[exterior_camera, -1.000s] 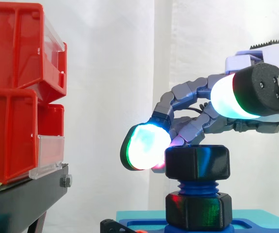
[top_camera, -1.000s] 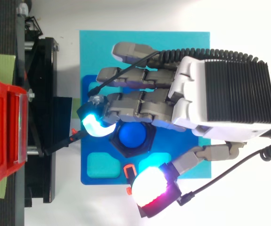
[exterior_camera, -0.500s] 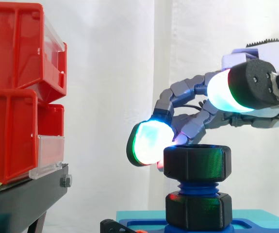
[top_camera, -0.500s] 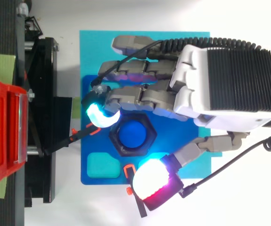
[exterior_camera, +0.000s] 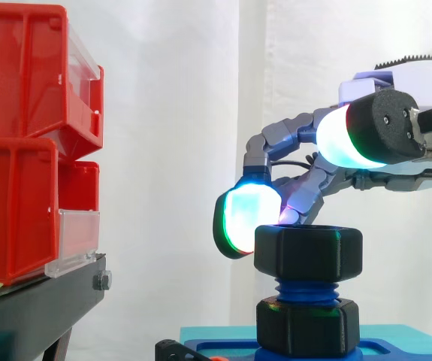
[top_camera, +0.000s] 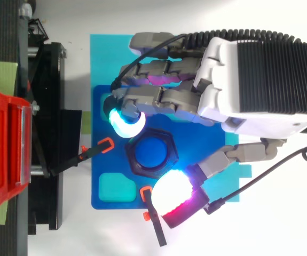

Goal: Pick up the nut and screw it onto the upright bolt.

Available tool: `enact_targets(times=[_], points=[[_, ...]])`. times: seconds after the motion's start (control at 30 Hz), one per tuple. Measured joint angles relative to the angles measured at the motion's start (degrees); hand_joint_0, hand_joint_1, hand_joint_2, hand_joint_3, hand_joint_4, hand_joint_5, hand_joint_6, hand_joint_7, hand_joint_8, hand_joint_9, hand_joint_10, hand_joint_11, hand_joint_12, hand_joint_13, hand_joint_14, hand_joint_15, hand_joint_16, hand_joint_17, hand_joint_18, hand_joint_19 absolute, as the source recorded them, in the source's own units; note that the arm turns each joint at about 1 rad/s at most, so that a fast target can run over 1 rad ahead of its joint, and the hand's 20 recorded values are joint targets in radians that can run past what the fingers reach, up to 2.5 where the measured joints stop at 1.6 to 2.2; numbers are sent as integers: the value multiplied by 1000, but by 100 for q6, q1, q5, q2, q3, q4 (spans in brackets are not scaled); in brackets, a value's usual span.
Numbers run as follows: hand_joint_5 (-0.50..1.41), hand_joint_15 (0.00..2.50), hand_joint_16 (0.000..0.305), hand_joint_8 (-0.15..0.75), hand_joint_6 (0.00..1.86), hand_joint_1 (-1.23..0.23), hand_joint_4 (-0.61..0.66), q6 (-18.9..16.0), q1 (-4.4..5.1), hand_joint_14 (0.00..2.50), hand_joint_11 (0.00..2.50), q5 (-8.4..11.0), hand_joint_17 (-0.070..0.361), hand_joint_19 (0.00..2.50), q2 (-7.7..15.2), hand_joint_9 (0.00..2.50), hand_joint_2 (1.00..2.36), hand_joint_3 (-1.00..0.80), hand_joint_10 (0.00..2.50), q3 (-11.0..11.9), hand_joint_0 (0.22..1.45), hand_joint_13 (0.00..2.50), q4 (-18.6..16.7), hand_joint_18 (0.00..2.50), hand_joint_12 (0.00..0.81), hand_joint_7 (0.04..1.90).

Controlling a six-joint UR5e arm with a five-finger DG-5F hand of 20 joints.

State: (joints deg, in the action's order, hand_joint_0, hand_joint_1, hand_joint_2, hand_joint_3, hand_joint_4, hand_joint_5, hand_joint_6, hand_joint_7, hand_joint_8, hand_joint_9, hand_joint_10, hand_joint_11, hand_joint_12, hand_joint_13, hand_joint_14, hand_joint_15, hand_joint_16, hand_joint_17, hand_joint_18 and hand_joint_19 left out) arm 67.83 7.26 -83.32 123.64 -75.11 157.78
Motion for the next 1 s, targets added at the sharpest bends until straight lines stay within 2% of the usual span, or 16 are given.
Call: enact_targets(times=[0.53,0.83,1.0], points=[[71,14,30,212,503,-392,53,59,-41,1,80,0,68,77,-74,1424,1000,-500,1,39,474,864,402,557,284,1309],[111,26,23,135,502,-436,28,245,-57,0,155,-1,52,253,-311,1810,1000,-500,6,41,486,1117,833,897,206,1408],[108,44,24,160,502,-437,25,323,-73,1,176,7,54,275,-442,1796,1000,-500,7,41,482,1152,981,925,214,1424]])
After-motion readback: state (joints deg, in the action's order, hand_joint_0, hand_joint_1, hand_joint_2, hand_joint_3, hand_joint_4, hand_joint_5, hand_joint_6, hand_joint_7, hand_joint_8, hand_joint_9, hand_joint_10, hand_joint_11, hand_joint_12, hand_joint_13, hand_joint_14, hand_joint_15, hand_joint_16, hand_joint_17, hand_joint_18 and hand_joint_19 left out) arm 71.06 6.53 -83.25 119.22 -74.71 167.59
